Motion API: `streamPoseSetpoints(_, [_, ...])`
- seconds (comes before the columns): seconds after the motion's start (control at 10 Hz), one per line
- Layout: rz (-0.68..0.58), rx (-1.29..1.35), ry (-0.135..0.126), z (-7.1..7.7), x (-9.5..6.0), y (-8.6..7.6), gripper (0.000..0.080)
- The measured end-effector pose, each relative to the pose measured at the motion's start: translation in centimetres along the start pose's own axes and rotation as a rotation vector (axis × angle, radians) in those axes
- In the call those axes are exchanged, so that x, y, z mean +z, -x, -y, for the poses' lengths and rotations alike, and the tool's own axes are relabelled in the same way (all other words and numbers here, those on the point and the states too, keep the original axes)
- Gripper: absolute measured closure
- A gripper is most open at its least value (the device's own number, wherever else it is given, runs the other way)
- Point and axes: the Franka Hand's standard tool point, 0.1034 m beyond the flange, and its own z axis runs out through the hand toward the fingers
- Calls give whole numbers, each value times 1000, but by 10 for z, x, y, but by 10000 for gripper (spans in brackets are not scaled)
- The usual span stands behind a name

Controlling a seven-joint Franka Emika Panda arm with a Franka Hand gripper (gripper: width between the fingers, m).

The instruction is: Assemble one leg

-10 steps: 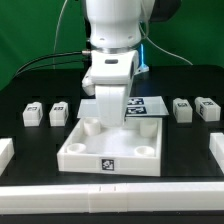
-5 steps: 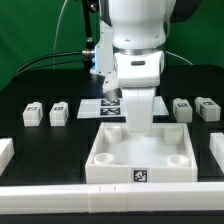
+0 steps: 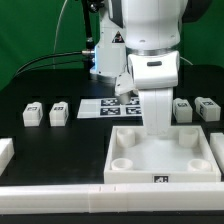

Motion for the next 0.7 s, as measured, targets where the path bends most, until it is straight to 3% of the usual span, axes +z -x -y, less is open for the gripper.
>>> streamPoseSetpoints(0.7, [-4,-65,15,-11,-3,2,736])
